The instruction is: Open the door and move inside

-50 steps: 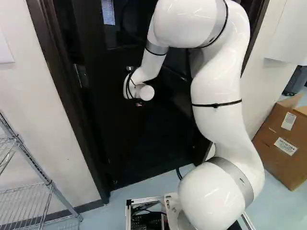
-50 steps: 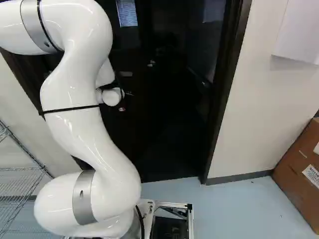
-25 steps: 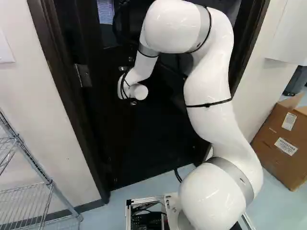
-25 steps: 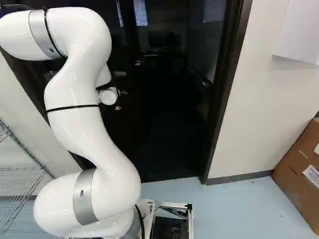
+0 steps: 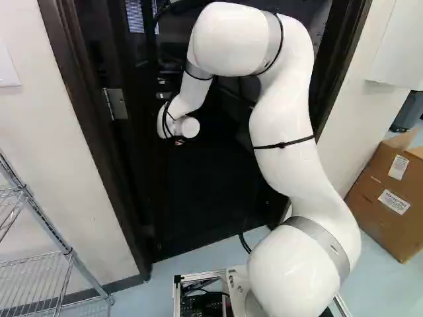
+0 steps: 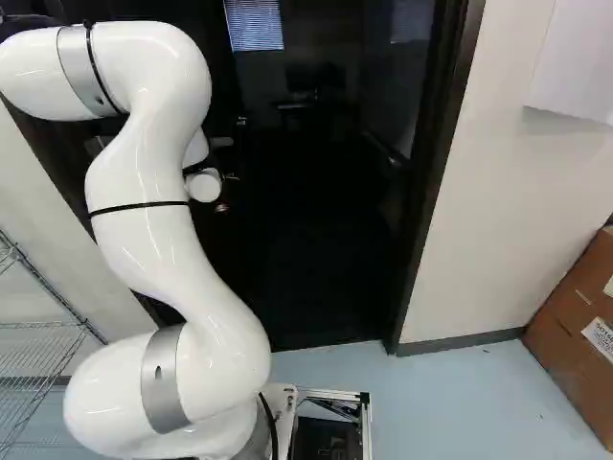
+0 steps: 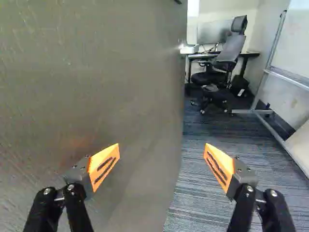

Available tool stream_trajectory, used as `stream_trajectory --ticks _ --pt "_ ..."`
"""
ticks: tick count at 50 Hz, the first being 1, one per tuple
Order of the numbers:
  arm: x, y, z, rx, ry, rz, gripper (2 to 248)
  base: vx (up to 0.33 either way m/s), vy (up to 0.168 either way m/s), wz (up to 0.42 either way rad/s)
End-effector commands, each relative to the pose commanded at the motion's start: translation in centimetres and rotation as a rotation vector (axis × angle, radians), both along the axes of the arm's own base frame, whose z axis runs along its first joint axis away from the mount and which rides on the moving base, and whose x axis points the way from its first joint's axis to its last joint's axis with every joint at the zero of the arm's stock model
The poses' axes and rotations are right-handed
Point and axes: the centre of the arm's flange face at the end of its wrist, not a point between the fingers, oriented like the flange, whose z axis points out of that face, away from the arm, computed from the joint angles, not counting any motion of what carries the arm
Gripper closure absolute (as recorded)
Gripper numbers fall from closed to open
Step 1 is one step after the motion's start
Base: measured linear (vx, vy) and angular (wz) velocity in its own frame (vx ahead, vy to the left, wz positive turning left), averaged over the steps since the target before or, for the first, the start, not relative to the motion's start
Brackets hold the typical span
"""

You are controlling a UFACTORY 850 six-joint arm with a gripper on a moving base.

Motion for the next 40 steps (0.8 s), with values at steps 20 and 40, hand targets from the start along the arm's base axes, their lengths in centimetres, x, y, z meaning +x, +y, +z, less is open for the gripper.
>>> stream_trajectory --ticks 20,40 --pt "0.0 2.0 -0.1 -0.019 -0.016 0.067 3 0.000 0.000 0.000" --pt "0.0 3.7 -0.3 -0.039 -0.033 0.129 3 0.000 0.000 0.000"
